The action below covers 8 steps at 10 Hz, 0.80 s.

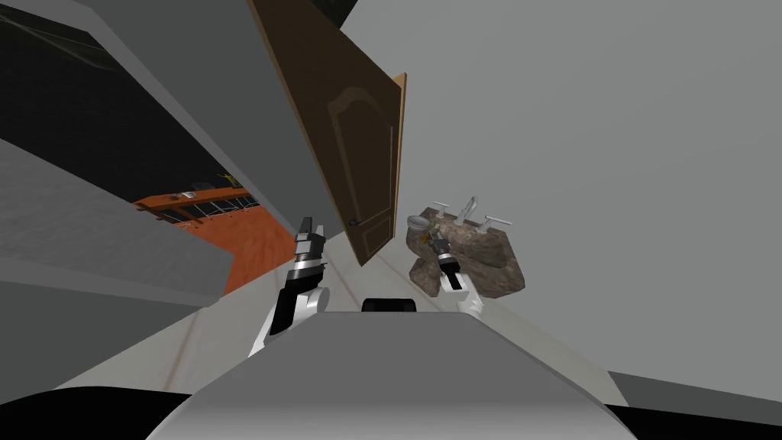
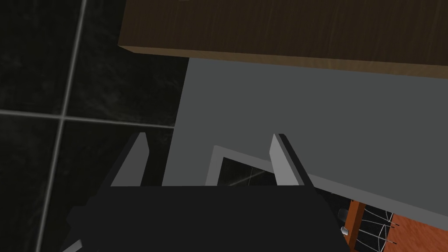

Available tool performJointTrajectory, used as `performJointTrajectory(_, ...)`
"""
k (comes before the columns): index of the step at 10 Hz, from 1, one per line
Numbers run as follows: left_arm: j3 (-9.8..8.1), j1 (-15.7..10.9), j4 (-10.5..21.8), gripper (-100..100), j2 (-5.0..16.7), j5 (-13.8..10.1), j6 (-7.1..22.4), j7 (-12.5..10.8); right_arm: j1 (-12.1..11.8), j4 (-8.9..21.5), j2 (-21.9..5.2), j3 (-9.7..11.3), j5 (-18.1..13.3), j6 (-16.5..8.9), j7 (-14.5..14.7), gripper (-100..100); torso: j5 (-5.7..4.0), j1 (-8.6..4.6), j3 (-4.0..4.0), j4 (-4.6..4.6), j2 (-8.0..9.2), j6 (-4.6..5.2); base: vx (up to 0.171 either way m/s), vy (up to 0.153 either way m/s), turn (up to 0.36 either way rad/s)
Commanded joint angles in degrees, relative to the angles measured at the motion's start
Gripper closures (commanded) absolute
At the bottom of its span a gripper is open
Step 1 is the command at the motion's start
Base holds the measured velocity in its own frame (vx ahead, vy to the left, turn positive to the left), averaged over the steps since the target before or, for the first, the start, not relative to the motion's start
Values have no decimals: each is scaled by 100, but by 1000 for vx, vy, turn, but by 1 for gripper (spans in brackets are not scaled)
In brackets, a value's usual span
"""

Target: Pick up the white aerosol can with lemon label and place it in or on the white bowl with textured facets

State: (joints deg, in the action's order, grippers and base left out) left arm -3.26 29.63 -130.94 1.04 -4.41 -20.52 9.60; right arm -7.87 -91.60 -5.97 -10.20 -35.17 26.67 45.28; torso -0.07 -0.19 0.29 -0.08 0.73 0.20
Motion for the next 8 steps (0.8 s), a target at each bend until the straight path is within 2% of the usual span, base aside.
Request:
performJointTrajectory(1, 0, 0, 0, 0, 0, 0, 0, 0, -32, -203, -169, 131, 89, -115, -75, 100, 0, 0, 0, 0, 0, 0, -227, 0, -56)
performJointTrajectory(3, 0, 0, 0, 0, 0, 0, 0, 0, -18, -365, -309, 236, 173, -241, -135, 100, 3, 3, 17, 11, 23, -2, -153, 14, -33)
performJointTrajectory(8, 0, 1, 0, 0, 0, 0, 0, 0, 98, -823, -691, 501, 395, -765, -297, 100, 4, 11, -15, 1, -35, -8, -56, 22, -24)
